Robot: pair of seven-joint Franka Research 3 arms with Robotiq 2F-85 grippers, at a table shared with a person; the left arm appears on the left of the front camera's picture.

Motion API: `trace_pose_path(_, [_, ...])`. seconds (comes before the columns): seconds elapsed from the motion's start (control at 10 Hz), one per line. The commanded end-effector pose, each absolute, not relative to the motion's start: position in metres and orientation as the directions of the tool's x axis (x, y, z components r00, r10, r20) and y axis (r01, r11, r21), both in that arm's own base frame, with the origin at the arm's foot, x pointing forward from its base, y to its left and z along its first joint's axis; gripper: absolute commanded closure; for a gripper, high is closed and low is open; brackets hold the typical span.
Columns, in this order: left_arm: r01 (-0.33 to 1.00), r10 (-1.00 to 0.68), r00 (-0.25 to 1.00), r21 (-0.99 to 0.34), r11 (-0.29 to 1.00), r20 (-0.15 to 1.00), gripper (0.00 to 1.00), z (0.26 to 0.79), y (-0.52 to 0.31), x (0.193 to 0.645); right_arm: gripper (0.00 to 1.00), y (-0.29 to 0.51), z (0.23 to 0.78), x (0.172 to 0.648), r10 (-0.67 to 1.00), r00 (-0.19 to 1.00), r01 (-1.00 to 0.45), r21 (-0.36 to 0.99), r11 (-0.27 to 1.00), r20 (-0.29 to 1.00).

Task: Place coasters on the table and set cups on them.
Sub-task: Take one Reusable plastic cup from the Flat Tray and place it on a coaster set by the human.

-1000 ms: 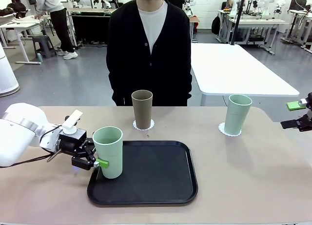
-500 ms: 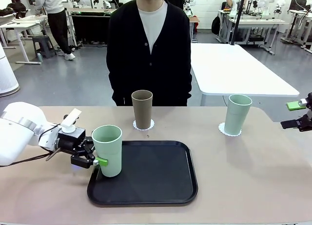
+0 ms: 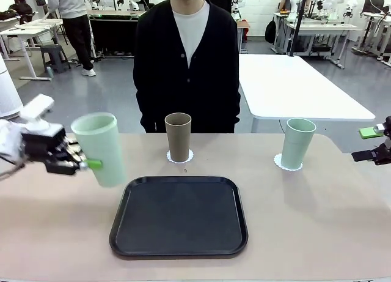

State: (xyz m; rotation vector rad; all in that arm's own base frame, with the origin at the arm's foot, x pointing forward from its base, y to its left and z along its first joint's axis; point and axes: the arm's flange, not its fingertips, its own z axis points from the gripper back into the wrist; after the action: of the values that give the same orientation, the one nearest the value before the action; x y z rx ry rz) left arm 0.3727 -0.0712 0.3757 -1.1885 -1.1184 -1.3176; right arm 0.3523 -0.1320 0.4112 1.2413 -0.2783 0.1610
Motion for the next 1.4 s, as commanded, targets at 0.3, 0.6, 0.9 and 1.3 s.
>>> trace_pose_path(0.3, [0.999, -0.111, 0.022, -0.024, -0.021, 0.994, 0.20, 0.421, -0.060, 0.347, 0.00, -0.132, 0.411, 0.353, -0.039, 0.949, -0.286, 0.910, 0.300, 0.311])
trace_pose_path(0.6, [0.999, -0.098, -0.012, 0.008, -0.033, 0.995, 0.20, 0.429, -0.058, 0.363, 0.00, -0.132, 0.411, 0.353, -0.039, 0.949, -0.286, 0.910, 0.300, 0.311])
trace_pose_path(0.9, [0.997, -0.101, -0.047, 0.040, -0.068, 0.994, 0.15, 0.421, -0.037, 0.392, 0.00, -0.132, 0.411, 0.353, -0.039, 0.949, -0.286, 0.910, 0.300, 0.311])
trace_pose_path(1.3, [0.994, -0.114, -0.001, 0.014, 0.110, 0.994, 0.15, 0.406, 0.069, 0.470, 0.00, -0.132, 0.411, 0.353, -0.039, 0.949, -0.286, 0.910, 0.300, 0.311])
